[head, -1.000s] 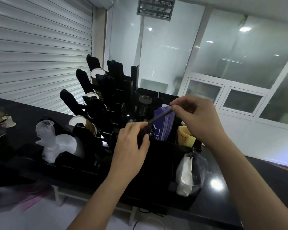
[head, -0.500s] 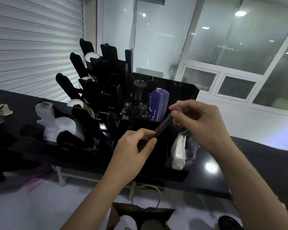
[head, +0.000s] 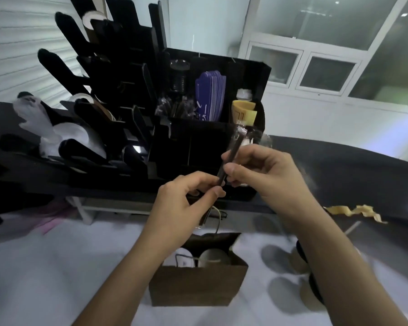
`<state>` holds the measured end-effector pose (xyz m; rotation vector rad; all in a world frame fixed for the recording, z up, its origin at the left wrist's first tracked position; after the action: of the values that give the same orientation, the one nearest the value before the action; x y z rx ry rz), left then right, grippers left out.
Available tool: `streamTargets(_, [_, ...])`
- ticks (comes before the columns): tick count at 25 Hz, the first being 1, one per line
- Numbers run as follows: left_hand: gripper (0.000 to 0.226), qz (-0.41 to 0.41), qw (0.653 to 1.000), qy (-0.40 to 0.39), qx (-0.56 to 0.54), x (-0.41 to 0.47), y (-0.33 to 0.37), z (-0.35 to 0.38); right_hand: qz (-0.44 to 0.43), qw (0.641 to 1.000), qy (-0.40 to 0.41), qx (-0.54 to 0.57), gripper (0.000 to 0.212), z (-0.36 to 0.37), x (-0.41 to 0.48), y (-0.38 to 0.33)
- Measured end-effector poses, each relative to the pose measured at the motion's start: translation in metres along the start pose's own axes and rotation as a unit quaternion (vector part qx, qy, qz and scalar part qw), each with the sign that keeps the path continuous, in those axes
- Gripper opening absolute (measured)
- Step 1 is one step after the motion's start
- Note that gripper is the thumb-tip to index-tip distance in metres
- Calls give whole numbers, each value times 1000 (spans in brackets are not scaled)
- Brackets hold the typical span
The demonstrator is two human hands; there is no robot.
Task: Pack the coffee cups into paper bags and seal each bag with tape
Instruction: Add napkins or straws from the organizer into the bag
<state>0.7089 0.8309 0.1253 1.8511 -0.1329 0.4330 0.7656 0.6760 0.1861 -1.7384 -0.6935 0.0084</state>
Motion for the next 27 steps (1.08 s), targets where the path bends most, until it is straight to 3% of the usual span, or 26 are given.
streamTargets(4, [17, 8, 1000, -23, 19, -12, -3, 7, 19, 999, 27, 9, 11, 2, -20, 19])
streamTargets(11, [15, -24, 994, 21, 107, -36, -41, -26, 36, 998, 52, 18, 11, -9, -47, 37])
streamTargets(16, [10, -78, 968, -36, 234, -57, -81, -26, 59, 997, 37, -17, 12, -2, -64, 62])
streamTargets(21, [10, -126, 948, -38, 289, -71, -106, -26, 74, 995, 16, -70, 12, 7, -75, 85])
streamTargets(27, [18, -80, 941, -102, 314, -71, -119, -22, 84, 991, 14, -101, 13, 20, -81, 102])
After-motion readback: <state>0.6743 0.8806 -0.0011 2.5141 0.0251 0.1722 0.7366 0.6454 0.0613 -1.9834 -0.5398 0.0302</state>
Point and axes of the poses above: each hand's wrist, its own x-axis towards the middle knuckle, its own z-axis out of the palm, y = z × x, the point moved 7 cm from there along x, towards the middle knuckle, and after that the axes turned 3 degrees about -x, right-handed, at the moved point
